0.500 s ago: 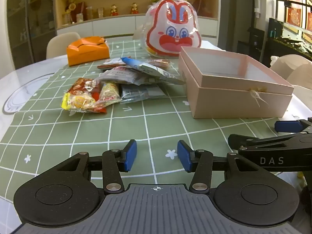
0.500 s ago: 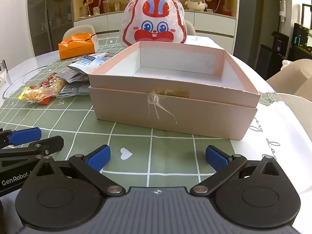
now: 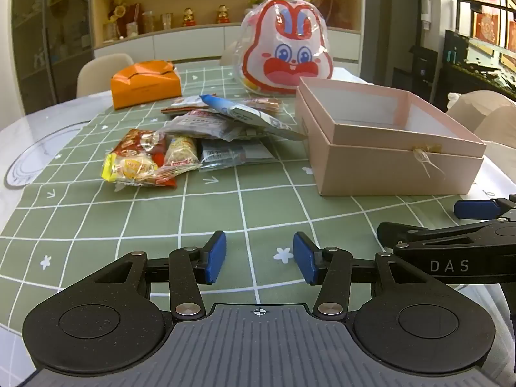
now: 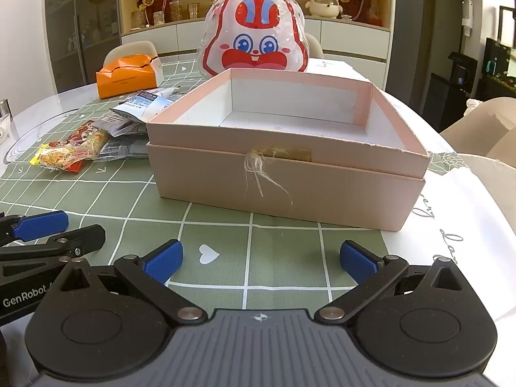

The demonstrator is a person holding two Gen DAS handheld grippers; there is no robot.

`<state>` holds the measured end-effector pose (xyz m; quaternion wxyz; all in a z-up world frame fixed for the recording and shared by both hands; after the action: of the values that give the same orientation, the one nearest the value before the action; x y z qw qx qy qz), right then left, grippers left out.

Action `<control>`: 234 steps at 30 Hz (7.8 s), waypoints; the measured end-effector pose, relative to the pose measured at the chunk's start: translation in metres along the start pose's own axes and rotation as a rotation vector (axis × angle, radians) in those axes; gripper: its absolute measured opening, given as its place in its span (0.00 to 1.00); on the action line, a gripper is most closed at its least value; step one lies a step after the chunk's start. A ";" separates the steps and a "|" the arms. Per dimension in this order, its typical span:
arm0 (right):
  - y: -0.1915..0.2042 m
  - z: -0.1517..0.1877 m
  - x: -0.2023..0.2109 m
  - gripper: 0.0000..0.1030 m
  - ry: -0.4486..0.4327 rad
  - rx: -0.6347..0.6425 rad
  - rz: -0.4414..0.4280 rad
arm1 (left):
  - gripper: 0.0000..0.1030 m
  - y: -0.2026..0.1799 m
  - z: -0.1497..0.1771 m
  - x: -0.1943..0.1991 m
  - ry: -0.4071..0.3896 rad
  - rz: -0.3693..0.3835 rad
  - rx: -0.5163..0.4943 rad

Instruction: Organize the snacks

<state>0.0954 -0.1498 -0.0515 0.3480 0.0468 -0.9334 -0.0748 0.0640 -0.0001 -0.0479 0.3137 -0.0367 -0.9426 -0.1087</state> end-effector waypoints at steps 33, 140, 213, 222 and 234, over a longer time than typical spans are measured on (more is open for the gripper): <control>0.000 0.000 -0.001 1.00 0.000 0.000 0.000 | 0.52 0.000 0.000 0.000 0.000 0.001 0.002; 0.183 -0.091 -0.039 0.71 0.369 -0.025 -0.167 | 0.38 0.178 -0.051 -0.092 0.338 0.605 0.112; -0.041 -0.121 0.142 0.74 -0.006 0.067 -0.062 | 0.43 -0.041 -0.123 0.066 0.052 0.510 0.019; -0.062 -0.202 0.054 0.74 0.034 0.167 -0.170 | 0.43 -0.067 -0.196 -0.063 0.029 0.393 0.223; -0.026 -0.160 -0.082 0.74 0.418 0.084 -0.264 | 0.42 0.002 -0.139 -0.021 0.096 0.185 0.440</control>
<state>0.2636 -0.1814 0.0108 0.5185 0.1970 -0.8292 -0.0693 0.1624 -0.0299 0.0483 0.3673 -0.0483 -0.9202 0.1265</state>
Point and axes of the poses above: each gripper's, at about its wrist camera, not at the fingertips, and x roughly against the way its jaws point, y to its left, z to its underside, the point moved 8 cm from there along -x, roughly the way its jaws point, and after that the axes turned 12 degrees about -x, right-handed, at the moved point
